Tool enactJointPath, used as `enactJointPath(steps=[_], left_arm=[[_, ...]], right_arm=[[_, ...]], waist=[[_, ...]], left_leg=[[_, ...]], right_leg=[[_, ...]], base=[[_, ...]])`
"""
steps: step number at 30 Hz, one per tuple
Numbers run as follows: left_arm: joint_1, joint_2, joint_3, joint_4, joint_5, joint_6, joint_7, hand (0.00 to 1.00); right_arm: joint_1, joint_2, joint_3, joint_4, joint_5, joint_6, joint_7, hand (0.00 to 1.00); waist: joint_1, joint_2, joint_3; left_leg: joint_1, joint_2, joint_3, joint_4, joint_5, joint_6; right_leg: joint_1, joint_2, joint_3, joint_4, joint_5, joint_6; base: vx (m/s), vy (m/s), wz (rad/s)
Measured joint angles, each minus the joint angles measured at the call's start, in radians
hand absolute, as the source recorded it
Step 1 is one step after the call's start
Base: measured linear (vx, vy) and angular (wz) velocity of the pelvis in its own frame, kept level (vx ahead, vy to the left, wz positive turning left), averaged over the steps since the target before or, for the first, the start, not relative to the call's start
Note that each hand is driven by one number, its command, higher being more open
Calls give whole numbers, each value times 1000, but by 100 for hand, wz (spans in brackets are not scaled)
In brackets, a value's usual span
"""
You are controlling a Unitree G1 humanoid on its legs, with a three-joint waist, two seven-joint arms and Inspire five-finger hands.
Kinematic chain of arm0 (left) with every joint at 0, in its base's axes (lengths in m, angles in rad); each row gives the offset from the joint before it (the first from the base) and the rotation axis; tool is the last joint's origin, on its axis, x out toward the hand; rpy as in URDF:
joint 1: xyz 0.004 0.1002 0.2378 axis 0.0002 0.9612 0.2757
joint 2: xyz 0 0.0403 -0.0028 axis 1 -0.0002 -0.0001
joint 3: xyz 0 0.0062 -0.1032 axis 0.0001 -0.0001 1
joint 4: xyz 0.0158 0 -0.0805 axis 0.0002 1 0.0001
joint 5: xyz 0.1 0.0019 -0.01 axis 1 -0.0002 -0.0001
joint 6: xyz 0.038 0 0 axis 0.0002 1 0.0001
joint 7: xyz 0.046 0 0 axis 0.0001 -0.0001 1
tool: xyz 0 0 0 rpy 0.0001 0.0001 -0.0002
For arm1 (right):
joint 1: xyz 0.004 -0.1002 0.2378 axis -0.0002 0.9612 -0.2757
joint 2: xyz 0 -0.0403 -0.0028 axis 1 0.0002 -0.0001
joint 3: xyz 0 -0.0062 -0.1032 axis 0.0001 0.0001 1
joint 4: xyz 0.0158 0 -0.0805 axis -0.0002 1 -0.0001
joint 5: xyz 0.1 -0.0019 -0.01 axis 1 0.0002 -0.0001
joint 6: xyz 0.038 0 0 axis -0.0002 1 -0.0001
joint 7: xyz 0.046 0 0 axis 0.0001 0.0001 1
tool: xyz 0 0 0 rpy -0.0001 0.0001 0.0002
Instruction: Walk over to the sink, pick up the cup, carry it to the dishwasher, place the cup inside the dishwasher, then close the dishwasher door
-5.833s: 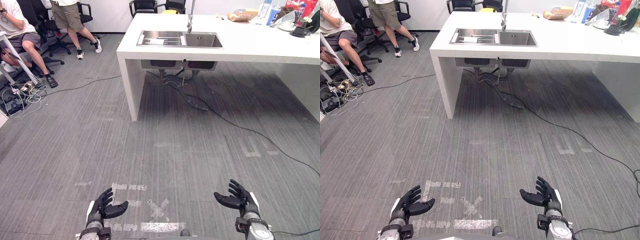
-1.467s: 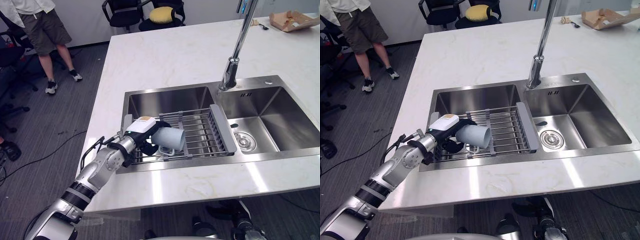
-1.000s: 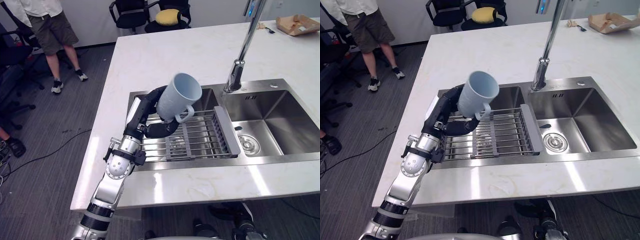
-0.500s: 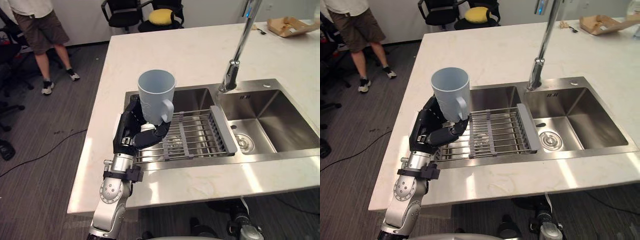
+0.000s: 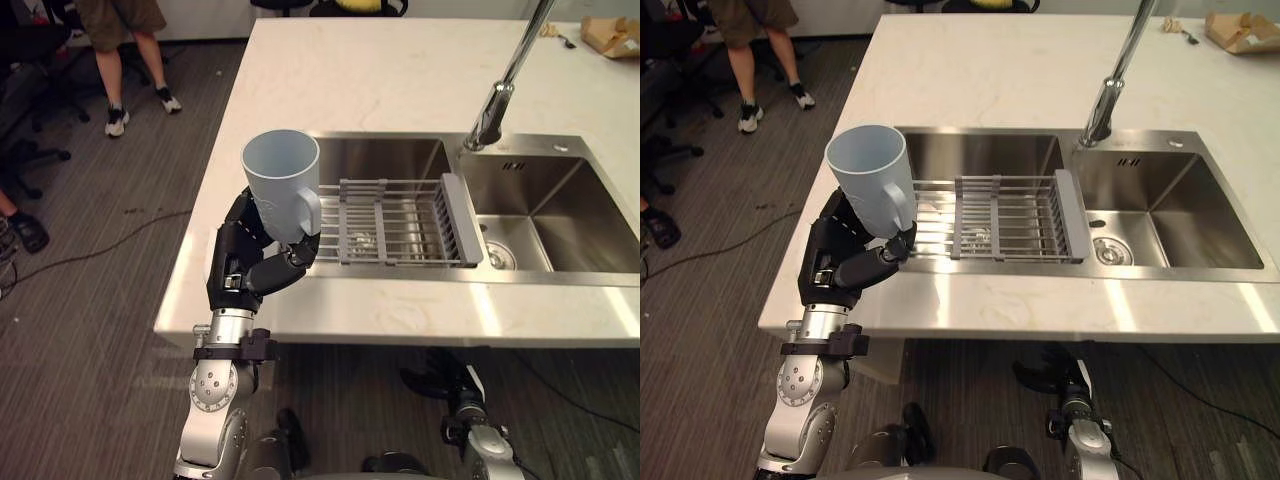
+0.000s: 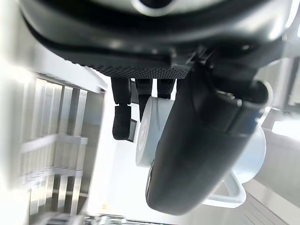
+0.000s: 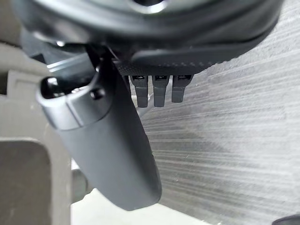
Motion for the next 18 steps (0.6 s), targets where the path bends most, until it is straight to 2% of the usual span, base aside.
enactJointPath(steps=[1,2,3,4,5,6,7,8,9,10,11,12,13,15,18], left_arm=[[16,0,-3,0,0,0,0,30],[21,2,-6,-2,-2,0,0,30],[20,7,-12,-4,-2,-1,-1,30],[20,4,-28,-11,-4,-1,-3,30],[20,6,-42,-13,-16,-3,-9,30],[20,5,-47,-14,-21,-3,-15,30],[20,3,-54,-13,-24,-4,-25,30],[17,-1,-70,-12,-26,-4,-33,30],[16,-5,-80,-10,-30,-4,-33,30],[12,-14,-100,-2,-37,-3,-34,30],[11,-20,-107,2,-39,-3,-36,30],[-1,-20,-116,23,-39,-10,-36,30],[-11,-5,-119,48,-39,-9,-31,30],[-18,9,-117,90,-39,-7,-27,30],[-17,14,-116,108,-39,-5,-22,30]], right_arm=[[3,1,-1,-1,10,-1,0,90],[19,1,-15,-3,11,-8,-5,90],[26,1,-24,-6,11,-9,-7,90],[35,3,-45,-5,12,-11,-16,90],[40,1,-53,-6,12,-10,-26,90],[40,1,-53,-7,12,-10,-26,90],[41,5,-51,-15,12,-10,-26,90],[43,9,-52,-27,12,-10,-26,90],[44,9,-53,-32,12,-10,-26,90],[54,11,-53,-49,11,-11,-25,90],[59,11,-54,-60,11,-11,-25,90],[61,27,-55,-58,11,-10,-27,90],[64,38,-51,-67,11,-12,-19,90],[74,52,-51,-68,10,-12,-16,90],[84,65,-50,-68,9,-12,-17,90]], waist=[[-1,2,1],[-6,0,3],[-13,-5,5],[-14,-9,12],[-16,-5,10],[-20,-5,10],[-31,-4,9],[-38,8,1],[-40,7,1],[-50,25,-11],[-59,37,-19],[-55,26,-33],[-54,22,-41],[-57,23,-42],[-55,19,-45]], left_leg=[[1,5,-13,-1,16,-12],[-3,-4,-57,-30,69,-67],[-7,-9,-70,-27,61,-83],[-13,-4,-73,48,8,-47],[0,-4,-73,129,-57,-30],[15,-5,-73,159,-83,-33],[58,-6,-75,199,-146,-42],[112,-6,-79,216,-202,-59],[144,-7,-83,206,-223,-67],[214,-16,-97,120,-246,-89],[245,-21,-110,47,-254,-101],[274,-59,-115,-74,-213,-88],[280,-86,-118,-124,-184,-66],[290,-108,-121,-137,-173,-53],[296,-128,-114,-142,-172,-51]], right_leg=[[3,11,-8,3,7,-10],[2,8,-45,2,15,-25],[-3,1,-64,-1,19,-34],[-10,-4,-89,-3,26,-45],[-19,-13,-106,-2,35,-51],[-20,-17,-111,-3,41,-51],[-27,-29,-127,-4,53,-48],[-40,-40,-140,0,64,-42],[-46,-45,-146,-1,69,-38],[-55,-51,-166,-1,78,-26],[-65,-51,-181,0,81,-20],[-96,-73,-178,7,93,-10],[-101,-90,-181,-7,112,5],[-89,-107,-182,-25,133,21],[-75,-120,-175,-56,163,37]], base=[[-246,-92,36],[-255,-86,51],[-320,-89,71],[-319,-26,57],[-287,-5,49],[-236,49,41],[-155,79,42],[-128,70,41],[-145,130,46],[-105,128,45],[-151,220,47],[-100,179,32],[-95,169,18],[-66,142,10],[-51,121,-3]])
